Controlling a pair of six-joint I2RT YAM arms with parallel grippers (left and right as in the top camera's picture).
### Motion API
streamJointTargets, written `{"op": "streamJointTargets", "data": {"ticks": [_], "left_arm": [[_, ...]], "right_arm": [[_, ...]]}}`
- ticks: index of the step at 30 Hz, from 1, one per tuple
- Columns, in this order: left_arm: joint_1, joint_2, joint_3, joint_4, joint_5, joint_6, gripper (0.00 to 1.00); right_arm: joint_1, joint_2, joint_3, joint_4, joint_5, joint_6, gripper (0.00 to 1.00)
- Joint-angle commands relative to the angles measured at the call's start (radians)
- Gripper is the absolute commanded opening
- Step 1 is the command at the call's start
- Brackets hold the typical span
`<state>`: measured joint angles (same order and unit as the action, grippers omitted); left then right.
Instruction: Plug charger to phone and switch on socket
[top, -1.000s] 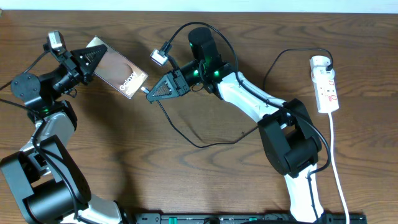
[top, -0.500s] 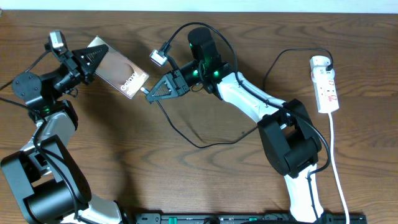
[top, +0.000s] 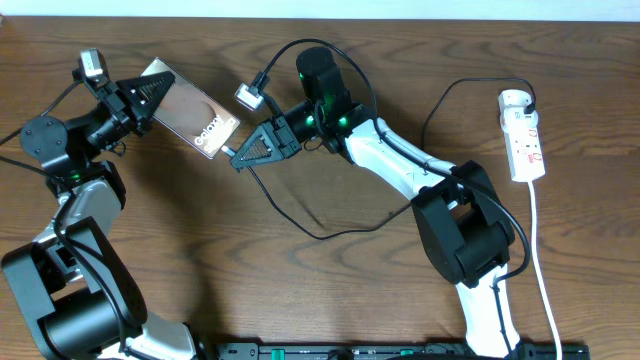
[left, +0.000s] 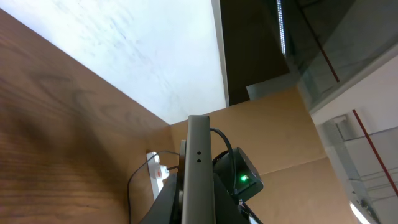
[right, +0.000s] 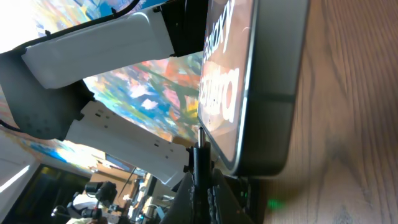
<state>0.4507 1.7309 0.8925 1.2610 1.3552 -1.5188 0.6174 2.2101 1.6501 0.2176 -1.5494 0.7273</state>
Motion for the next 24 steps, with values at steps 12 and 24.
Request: {"op": "streamJointTargets", "data": {"ticks": [12, 24], "left_arm": [[-0.005, -0.016, 0.03, 0.013, 0.017, -0.014, 0.07], [-0.005, -0.016, 0.03, 0.013, 0.016, -0.058, 0.07]], "right_arm": [[-0.034, -0.035, 0.019, 0.003, -0.009, 0.004, 0.01], [-0.032, -0.035, 0.019, 0.003, -0.009, 0.004, 0.01]]}}
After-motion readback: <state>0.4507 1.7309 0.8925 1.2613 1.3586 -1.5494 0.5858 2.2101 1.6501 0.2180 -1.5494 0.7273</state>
